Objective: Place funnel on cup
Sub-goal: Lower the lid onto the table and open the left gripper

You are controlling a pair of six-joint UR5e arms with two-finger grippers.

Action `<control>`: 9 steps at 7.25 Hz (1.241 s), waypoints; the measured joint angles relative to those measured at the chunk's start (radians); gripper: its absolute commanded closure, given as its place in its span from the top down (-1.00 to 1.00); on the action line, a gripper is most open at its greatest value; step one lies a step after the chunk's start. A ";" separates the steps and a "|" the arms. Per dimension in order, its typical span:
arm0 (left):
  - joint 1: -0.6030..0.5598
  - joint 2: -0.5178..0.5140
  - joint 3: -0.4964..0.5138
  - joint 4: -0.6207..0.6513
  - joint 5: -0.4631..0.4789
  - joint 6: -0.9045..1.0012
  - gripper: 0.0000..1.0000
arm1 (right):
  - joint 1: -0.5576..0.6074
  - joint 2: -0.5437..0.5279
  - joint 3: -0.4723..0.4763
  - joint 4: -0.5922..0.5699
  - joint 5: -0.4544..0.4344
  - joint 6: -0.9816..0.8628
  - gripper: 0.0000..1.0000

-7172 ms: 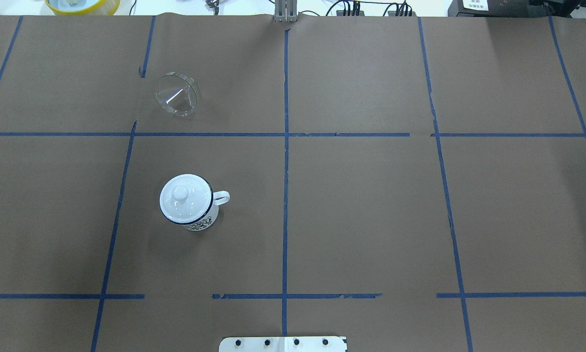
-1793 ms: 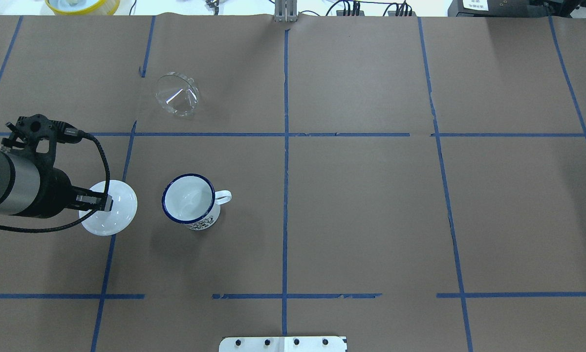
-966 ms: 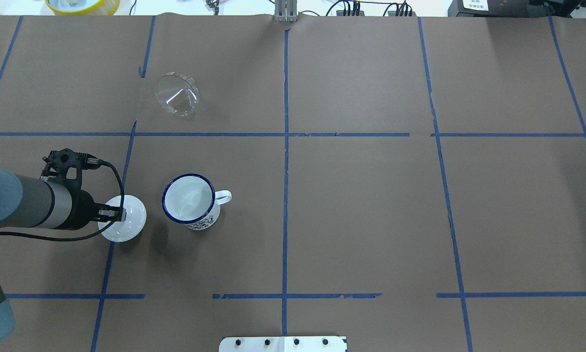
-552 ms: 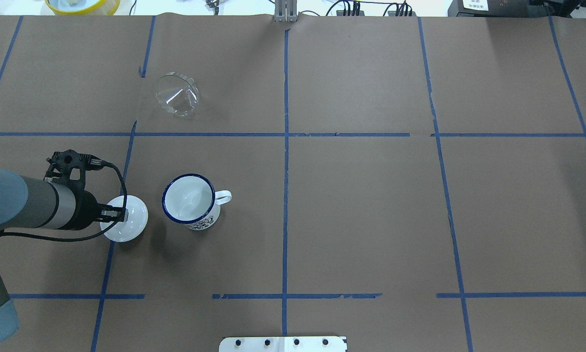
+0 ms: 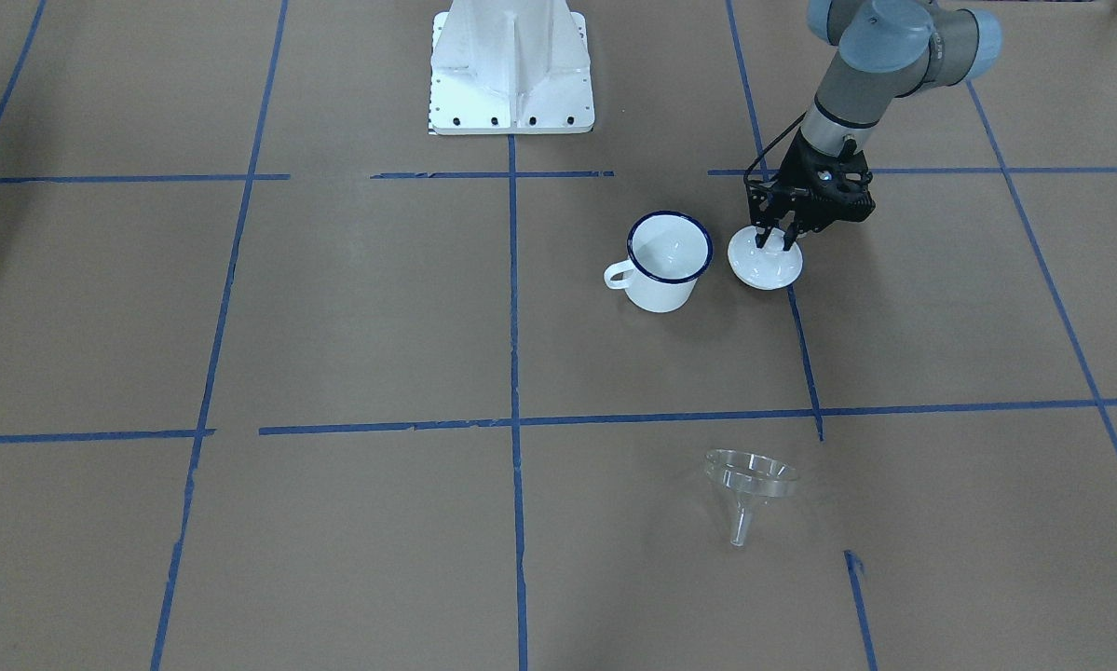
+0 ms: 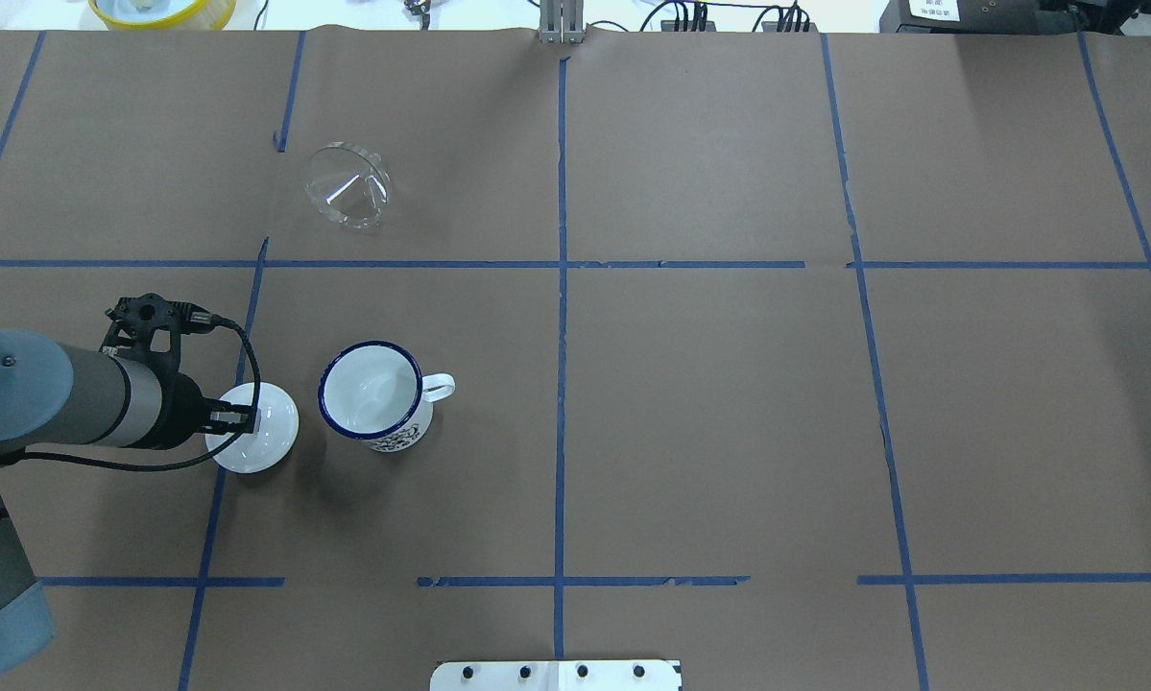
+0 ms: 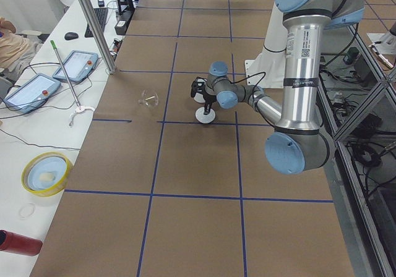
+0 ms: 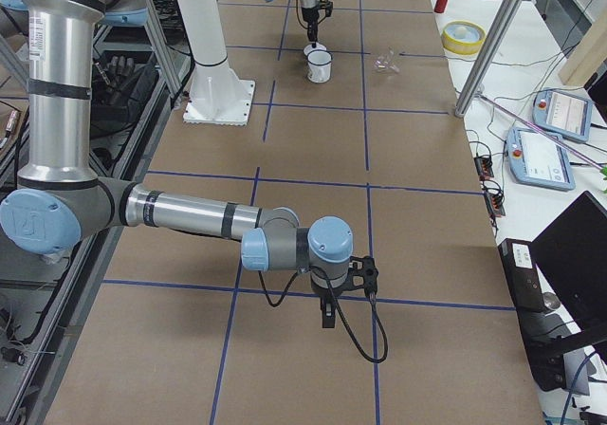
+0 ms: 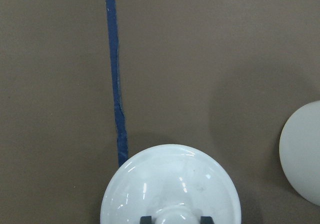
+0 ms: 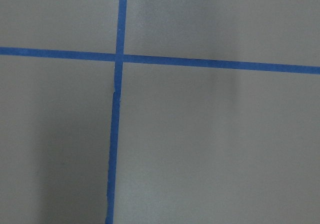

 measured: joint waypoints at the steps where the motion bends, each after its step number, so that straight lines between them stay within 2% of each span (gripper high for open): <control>1: 0.001 -0.002 0.003 0.000 0.000 0.000 -0.63 | 0.000 0.000 0.000 0.000 0.000 0.000 1.00; 2: 0.002 -0.003 0.007 0.000 0.001 0.000 -0.35 | 0.000 0.000 0.000 0.000 0.000 0.000 1.00; 4: 0.003 -0.006 0.012 0.000 0.005 0.000 0.73 | 0.000 0.000 0.000 0.000 0.000 0.000 1.00; 5: 0.003 -0.008 0.012 0.000 0.013 0.000 0.99 | 0.000 0.000 0.000 0.000 0.000 0.000 1.00; 7: -0.001 -0.012 0.004 0.000 0.018 0.000 0.99 | 0.000 0.000 0.000 0.000 0.000 0.000 1.00; 9: -0.031 -0.012 -0.062 0.000 0.018 -0.066 0.99 | 0.000 0.000 0.000 0.000 0.000 0.000 1.00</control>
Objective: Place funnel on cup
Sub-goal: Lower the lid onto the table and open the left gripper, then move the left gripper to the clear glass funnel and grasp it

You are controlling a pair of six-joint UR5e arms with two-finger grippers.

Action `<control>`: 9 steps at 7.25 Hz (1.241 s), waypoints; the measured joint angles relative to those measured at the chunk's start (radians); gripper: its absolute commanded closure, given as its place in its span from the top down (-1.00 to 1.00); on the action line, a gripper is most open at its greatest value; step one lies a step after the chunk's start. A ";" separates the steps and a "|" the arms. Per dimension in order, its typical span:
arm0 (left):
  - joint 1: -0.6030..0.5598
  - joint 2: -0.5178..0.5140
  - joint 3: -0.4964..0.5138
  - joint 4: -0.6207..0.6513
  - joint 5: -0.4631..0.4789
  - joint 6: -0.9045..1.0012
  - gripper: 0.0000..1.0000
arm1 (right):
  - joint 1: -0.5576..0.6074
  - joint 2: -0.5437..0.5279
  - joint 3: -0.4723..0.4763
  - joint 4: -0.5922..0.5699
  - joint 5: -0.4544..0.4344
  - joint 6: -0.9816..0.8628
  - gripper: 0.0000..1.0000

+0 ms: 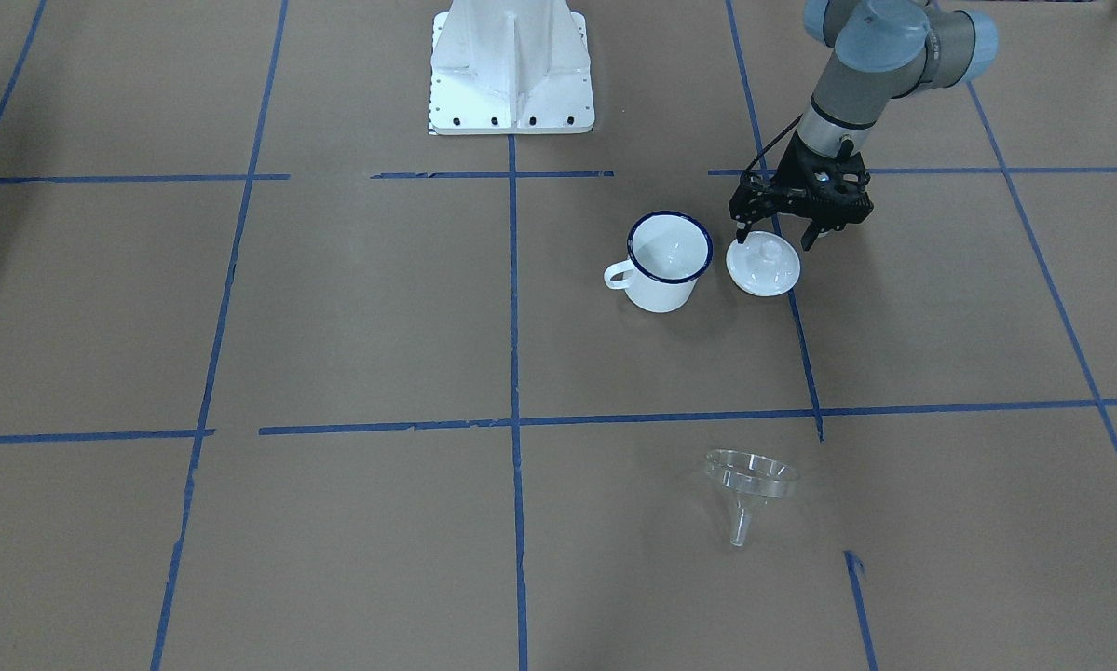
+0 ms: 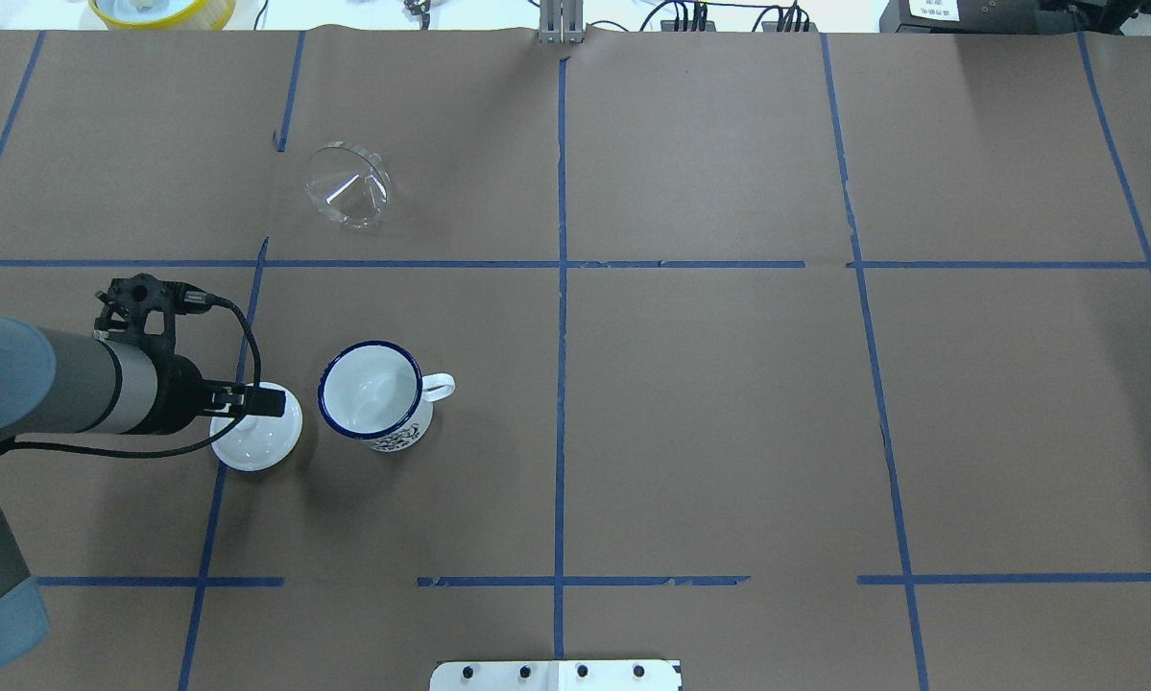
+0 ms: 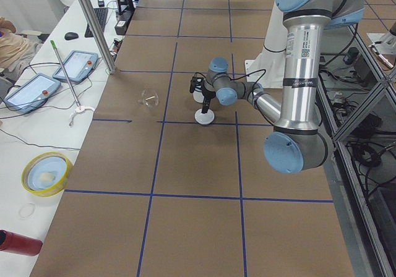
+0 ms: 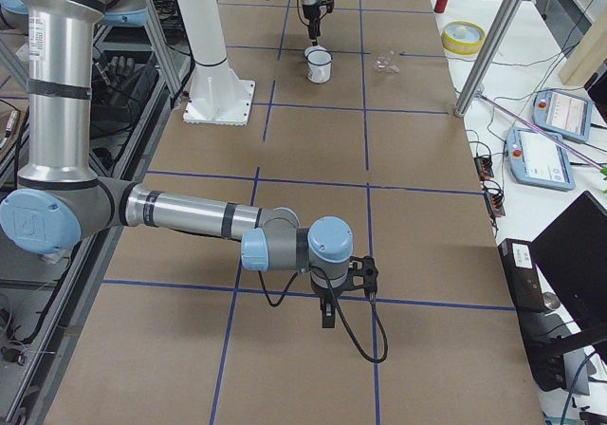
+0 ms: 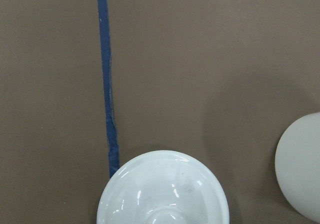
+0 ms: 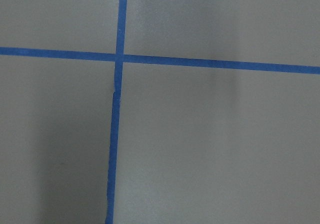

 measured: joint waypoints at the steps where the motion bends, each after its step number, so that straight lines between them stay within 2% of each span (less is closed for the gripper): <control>1: -0.033 -0.020 -0.018 -0.003 0.011 -0.132 1.00 | 0.000 0.000 0.000 0.000 0.000 0.000 1.00; 3: -0.067 -0.102 -0.011 -0.035 0.091 -0.432 1.00 | 0.000 0.000 0.000 0.000 0.000 0.000 1.00; 4: -0.069 -0.166 0.036 -0.067 0.149 -0.601 1.00 | 0.000 0.000 0.000 0.000 0.000 0.000 1.00; 6: -0.068 -0.318 0.211 -0.107 0.250 -0.882 0.99 | 0.000 0.000 0.000 0.000 0.000 0.000 1.00; 9: -0.100 -0.441 0.492 -0.293 0.320 -1.014 0.95 | 0.000 0.000 0.000 0.000 0.000 0.000 1.00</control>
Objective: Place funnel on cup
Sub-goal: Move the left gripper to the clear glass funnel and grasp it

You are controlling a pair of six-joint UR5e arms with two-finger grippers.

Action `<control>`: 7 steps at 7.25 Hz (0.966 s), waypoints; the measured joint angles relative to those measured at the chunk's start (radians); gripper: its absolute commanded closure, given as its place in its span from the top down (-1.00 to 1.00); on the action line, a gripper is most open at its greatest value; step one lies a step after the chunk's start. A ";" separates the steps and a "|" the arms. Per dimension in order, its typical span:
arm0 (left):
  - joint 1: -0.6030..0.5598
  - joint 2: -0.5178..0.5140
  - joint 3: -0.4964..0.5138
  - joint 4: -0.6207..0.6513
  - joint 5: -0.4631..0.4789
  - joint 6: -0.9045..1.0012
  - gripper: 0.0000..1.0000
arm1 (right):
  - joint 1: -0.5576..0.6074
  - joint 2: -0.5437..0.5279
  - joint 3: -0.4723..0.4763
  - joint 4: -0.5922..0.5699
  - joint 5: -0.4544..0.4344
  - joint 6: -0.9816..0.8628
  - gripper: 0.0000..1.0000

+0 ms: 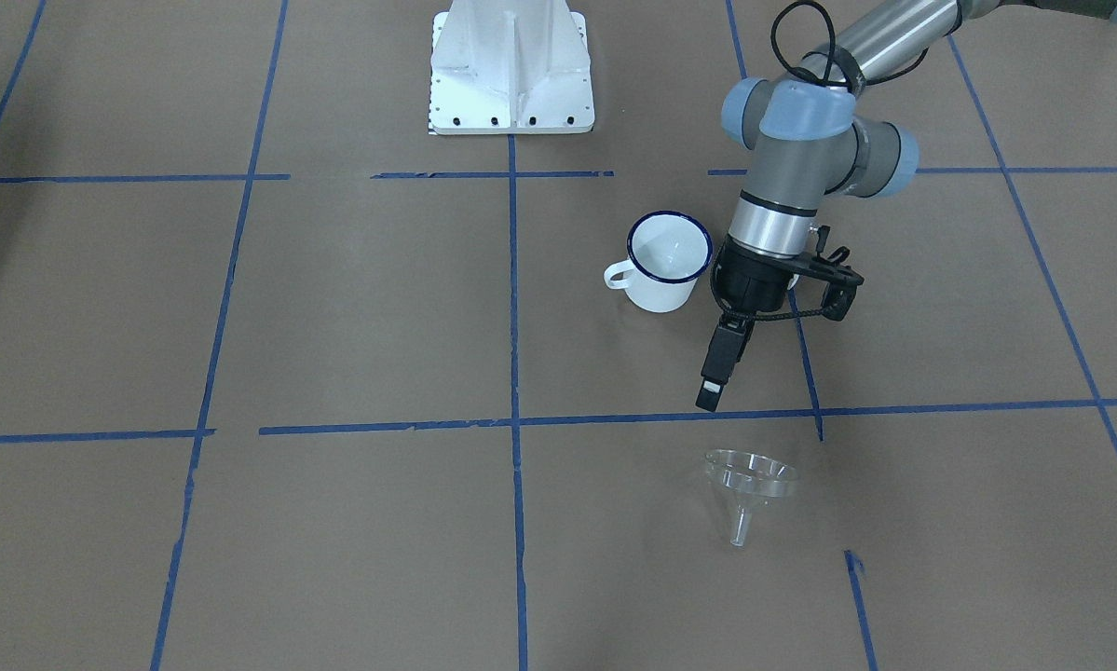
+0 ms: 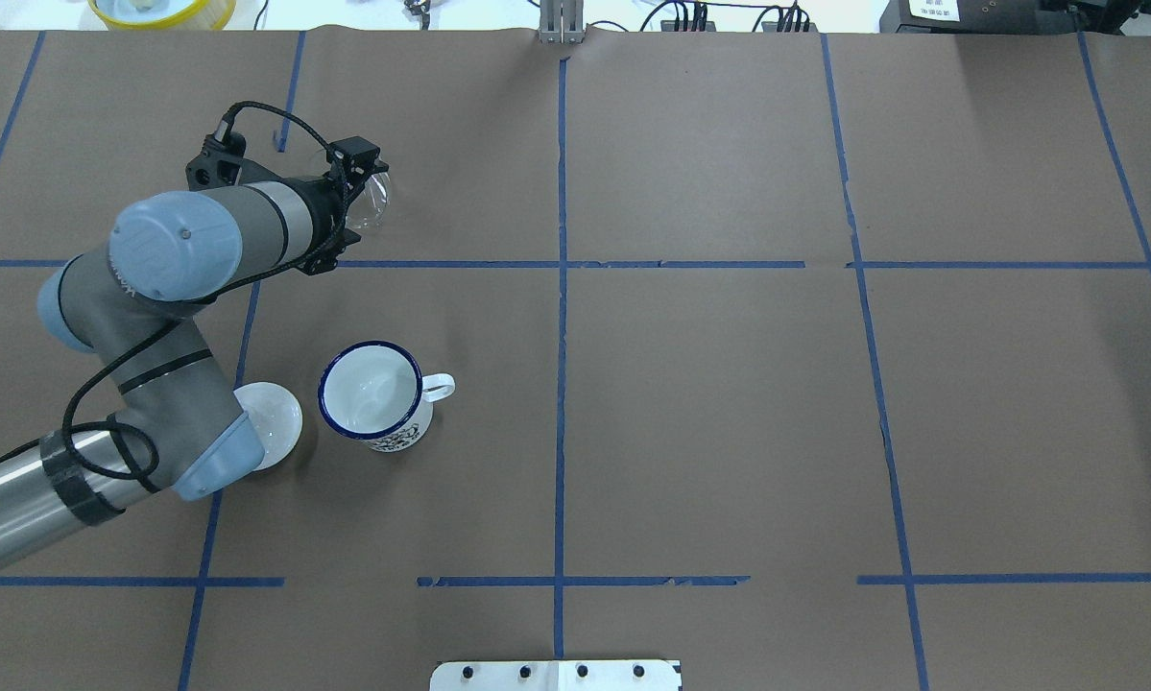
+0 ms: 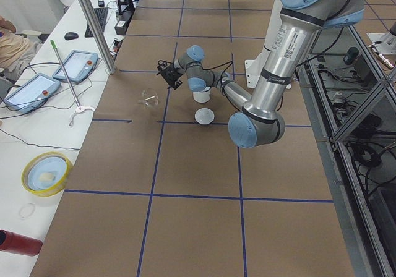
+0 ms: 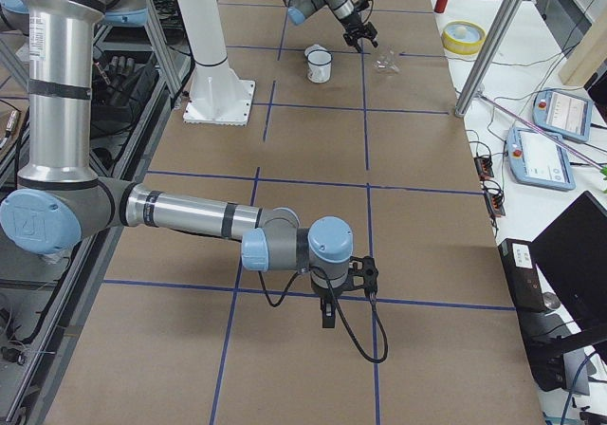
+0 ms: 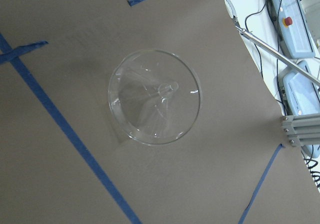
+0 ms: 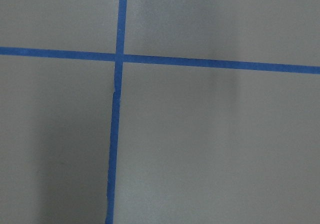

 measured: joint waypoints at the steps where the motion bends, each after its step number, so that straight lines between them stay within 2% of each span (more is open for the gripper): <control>1: -0.020 -0.030 0.089 -0.058 0.014 -0.004 0.76 | 0.000 0.000 0.000 0.000 0.000 0.000 1.00; 3: -0.043 -0.056 0.191 -0.133 0.046 -0.005 0.10 | 0.000 0.000 0.000 0.000 0.000 0.000 1.00; 4: -0.049 -0.061 0.207 -0.146 0.050 -0.005 -0.14 | 0.000 0.000 0.000 0.000 0.000 0.000 1.00; 7: -0.056 -0.070 0.249 -0.180 0.054 -0.004 -0.19 | 0.000 0.000 0.000 0.000 0.000 0.000 1.00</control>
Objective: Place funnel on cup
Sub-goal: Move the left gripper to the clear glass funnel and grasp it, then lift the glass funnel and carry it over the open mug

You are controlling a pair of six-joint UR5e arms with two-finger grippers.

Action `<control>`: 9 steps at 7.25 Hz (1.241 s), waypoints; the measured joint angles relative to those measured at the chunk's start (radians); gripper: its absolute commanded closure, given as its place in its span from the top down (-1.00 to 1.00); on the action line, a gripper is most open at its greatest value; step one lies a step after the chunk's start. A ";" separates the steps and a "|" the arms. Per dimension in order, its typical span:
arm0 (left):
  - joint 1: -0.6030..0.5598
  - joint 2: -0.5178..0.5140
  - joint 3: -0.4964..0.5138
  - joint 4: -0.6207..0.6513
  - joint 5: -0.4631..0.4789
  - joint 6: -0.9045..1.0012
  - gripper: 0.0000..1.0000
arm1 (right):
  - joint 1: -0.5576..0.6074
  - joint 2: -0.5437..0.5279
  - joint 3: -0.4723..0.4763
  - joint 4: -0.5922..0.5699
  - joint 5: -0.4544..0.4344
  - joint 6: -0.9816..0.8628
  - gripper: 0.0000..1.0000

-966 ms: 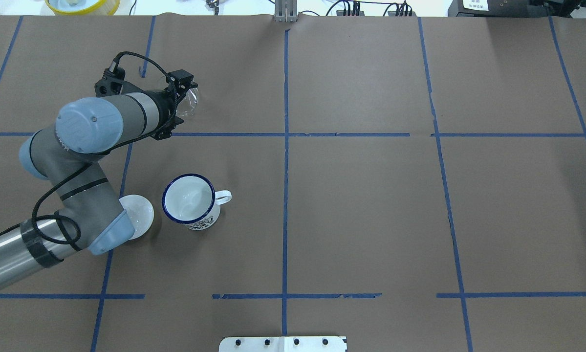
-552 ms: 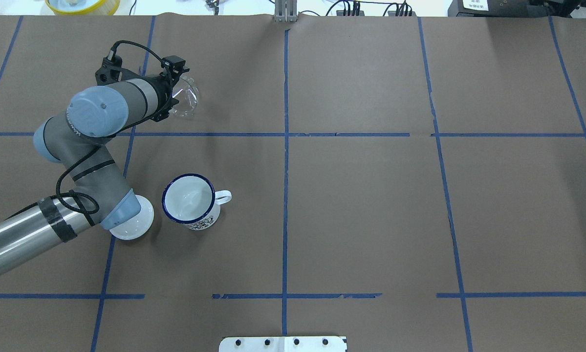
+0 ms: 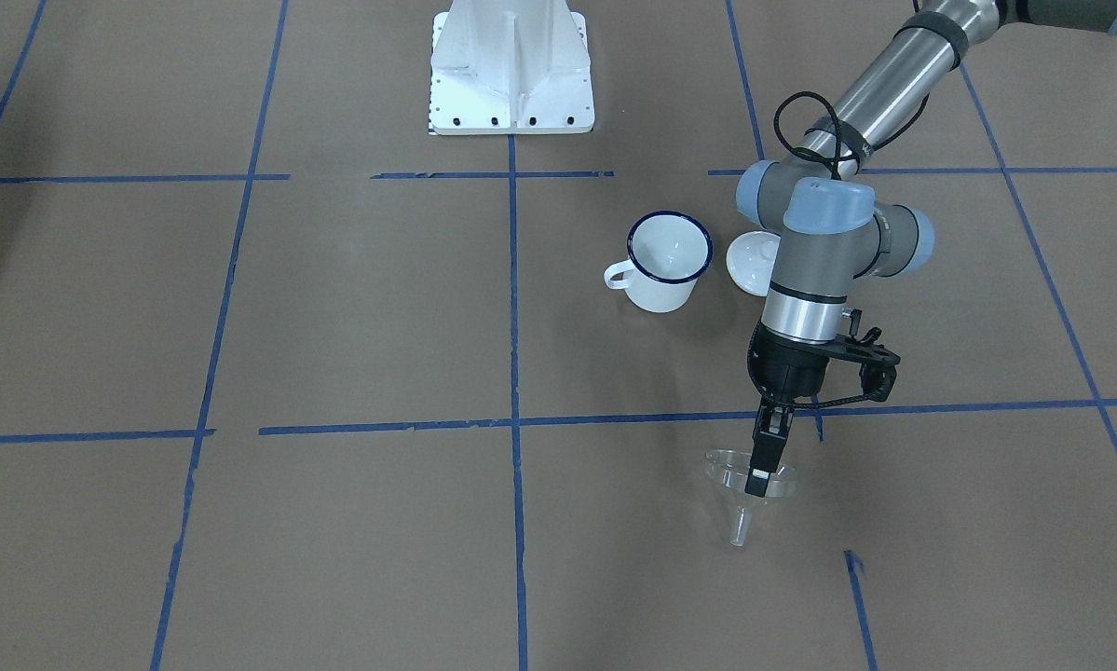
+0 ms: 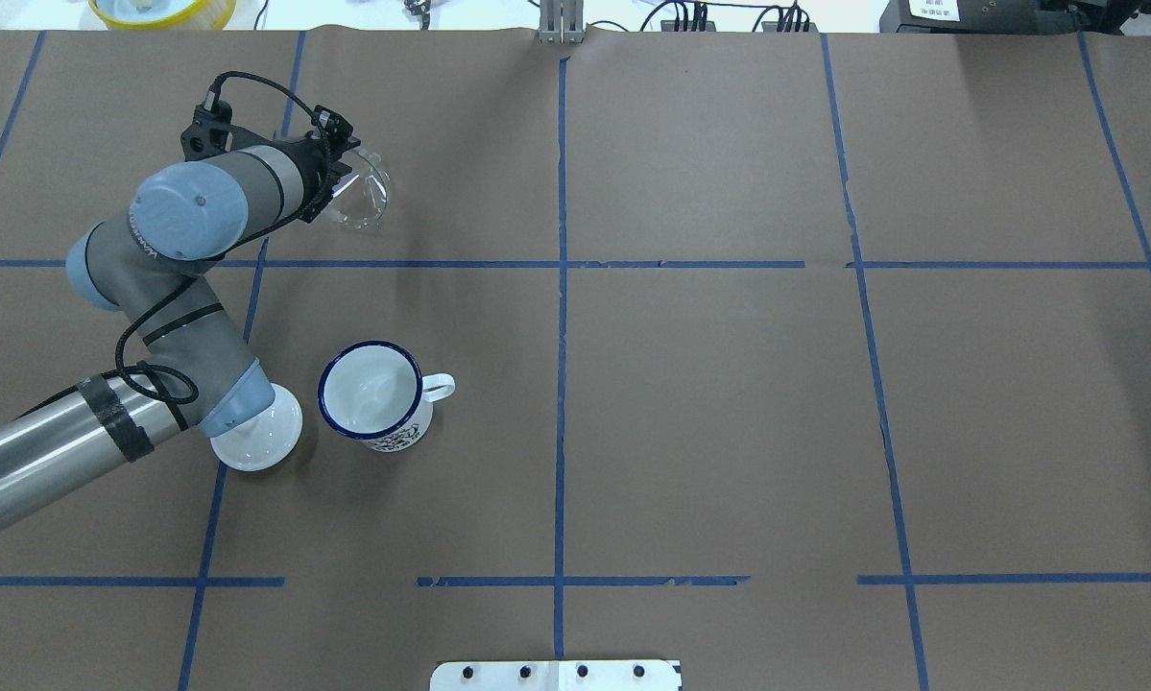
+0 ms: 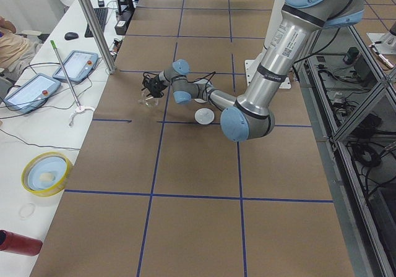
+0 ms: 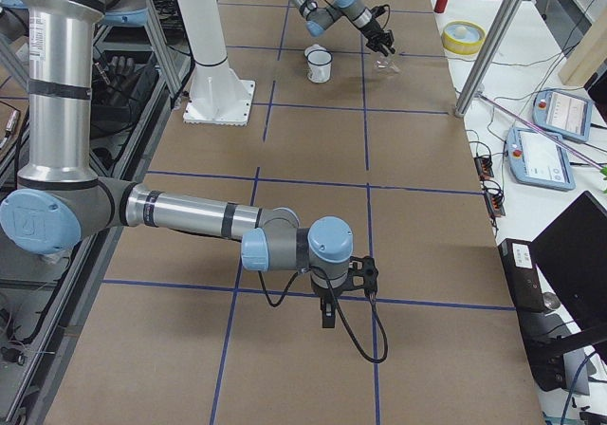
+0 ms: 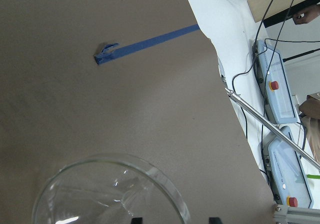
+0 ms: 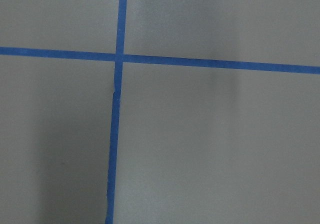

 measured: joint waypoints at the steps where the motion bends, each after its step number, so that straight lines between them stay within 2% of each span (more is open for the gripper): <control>1: -0.001 -0.004 0.011 -0.012 0.000 0.000 -0.64 | 0.000 0.000 0.000 0.000 0.000 0.000 1.00; 2: -0.003 -0.009 0.015 -0.022 0.001 -0.001 -1.00 | 0.000 0.000 0.000 0.000 0.000 0.000 1.00; 6: -0.015 -0.016 0.005 -0.048 -0.002 0.009 -1.00 | 0.000 0.000 0.000 0.000 0.000 0.000 1.00; 8: -0.042 -0.020 -0.102 -0.022 -0.062 0.014 -1.00 | 0.000 0.000 0.000 0.000 0.000 0.000 1.00; 9: -0.049 -0.022 -0.187 0.038 -0.103 0.015 -1.00 | 0.000 0.000 0.000 0.000 0.000 0.000 1.00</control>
